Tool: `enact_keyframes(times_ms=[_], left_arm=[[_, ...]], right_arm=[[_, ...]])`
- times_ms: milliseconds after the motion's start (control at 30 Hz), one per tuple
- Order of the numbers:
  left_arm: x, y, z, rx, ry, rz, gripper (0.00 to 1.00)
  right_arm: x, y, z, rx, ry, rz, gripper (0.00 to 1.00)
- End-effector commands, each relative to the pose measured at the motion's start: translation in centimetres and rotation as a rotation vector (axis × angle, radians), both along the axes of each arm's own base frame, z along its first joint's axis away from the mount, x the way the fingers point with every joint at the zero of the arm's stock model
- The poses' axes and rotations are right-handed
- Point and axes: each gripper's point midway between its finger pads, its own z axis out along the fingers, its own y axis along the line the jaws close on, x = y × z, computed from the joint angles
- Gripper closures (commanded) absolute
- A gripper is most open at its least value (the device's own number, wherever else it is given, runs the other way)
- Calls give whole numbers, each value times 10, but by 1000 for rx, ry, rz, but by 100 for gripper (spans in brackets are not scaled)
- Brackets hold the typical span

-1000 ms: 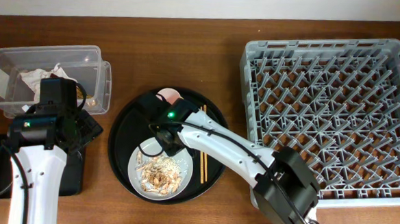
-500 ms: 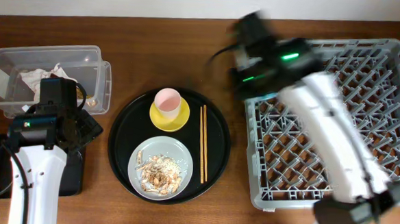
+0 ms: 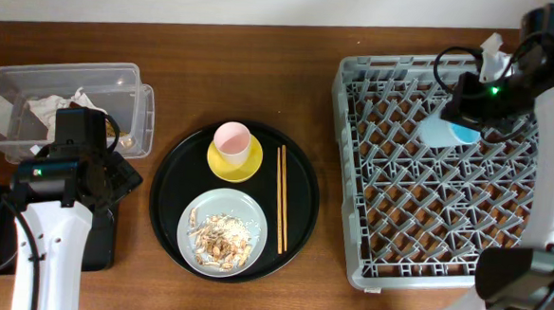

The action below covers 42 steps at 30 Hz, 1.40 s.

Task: Sort waste into correct bins and load items into the dishwasher rack
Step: 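Grasp the blue cup with the right gripper and lift it, then place the blue cup upside down in the dish rack and release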

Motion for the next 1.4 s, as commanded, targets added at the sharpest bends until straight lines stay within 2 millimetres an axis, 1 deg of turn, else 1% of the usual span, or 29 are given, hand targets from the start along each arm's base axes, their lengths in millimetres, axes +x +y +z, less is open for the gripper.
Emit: enact_keyframes(times_ms=[0,67,133,200,367,500,633,800,867,1033,1100,1200,1367], left_arm=[[0,1,1,-3,-11,17,1],[0,1,1,-3,-11,17,1],[0,1,1,-3,-11,17,1],[0,1,1,-3,-11,17,0],[0,1,1,-3,-11,17,1],[0,1,1,-3,-11,17,1],[0,1,1,-3,-11,17,1],[0,1,1,-3,-11,17,1],[0,1,1,-3,-11,17,1],[0,1,1,-3,-11,17,1],[0,1,1,-3,-11,17,1],[0,1,1,-3,-11,17,1],[0,1,1,-3,-11,17,1]], right_arm=[[12,20,21,388,-162,142,96],[19,9,19,477,-163,99,96],[24,4,15,573,-173,85,96],[29,-2,5,632,-163,61,96],[41,-27,-23,675,-135,-10,96],[46,-41,-43,701,-100,-53,96],[53,-44,-69,727,-55,-70,96],[56,-56,-89,743,-30,-104,96],[55,-60,-97,725,-14,-110,96],[54,-59,-110,727,21,-117,96],[48,-62,-119,683,57,-117,96],[32,-77,-135,590,142,-135,96],[15,-95,-132,598,189,-198,96]])
